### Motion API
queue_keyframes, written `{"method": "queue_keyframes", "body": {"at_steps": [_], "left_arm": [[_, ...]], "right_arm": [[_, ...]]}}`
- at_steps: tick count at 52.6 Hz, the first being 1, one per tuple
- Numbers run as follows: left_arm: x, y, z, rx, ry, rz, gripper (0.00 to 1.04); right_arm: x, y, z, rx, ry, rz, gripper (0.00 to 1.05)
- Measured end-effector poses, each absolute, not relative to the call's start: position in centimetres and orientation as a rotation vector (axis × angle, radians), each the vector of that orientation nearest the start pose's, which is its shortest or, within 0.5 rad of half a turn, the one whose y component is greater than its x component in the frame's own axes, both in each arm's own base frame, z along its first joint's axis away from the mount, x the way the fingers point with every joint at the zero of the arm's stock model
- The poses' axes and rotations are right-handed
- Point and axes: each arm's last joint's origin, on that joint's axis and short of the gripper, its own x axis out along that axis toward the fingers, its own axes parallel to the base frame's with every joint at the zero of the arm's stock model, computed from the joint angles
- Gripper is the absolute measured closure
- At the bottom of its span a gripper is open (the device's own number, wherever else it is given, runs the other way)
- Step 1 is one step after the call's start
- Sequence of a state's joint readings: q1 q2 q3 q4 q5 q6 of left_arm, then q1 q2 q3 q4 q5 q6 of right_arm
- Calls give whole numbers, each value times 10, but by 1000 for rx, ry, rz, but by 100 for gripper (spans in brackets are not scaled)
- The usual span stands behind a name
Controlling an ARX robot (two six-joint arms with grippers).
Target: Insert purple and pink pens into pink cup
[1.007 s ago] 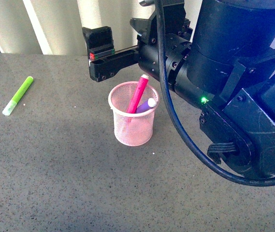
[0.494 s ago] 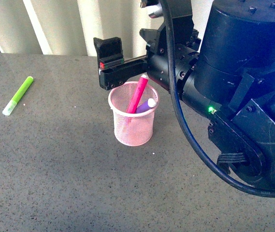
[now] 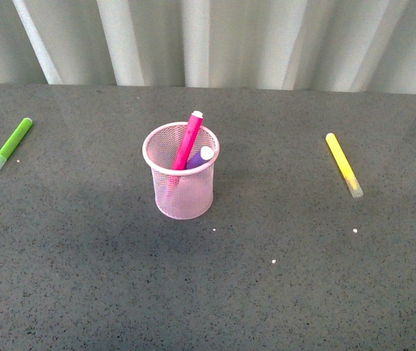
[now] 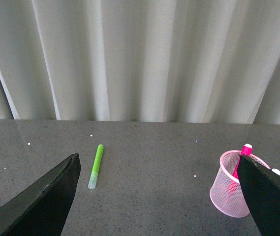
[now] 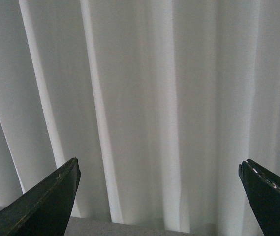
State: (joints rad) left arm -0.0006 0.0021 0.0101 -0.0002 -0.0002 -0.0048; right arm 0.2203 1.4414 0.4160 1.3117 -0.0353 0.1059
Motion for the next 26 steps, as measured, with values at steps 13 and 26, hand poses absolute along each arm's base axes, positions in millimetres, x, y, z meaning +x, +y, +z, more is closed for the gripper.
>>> {"method": "queue_keyframes", "body": {"at_steps": [13,26], "left_arm": [[97,0,167,-5,-8,0,7],[97,0,167,-4,-8,0,7]], "right_arm": [[243,54,204,71,-184,140,14],[210,33,184,4,14,10,53]]}}
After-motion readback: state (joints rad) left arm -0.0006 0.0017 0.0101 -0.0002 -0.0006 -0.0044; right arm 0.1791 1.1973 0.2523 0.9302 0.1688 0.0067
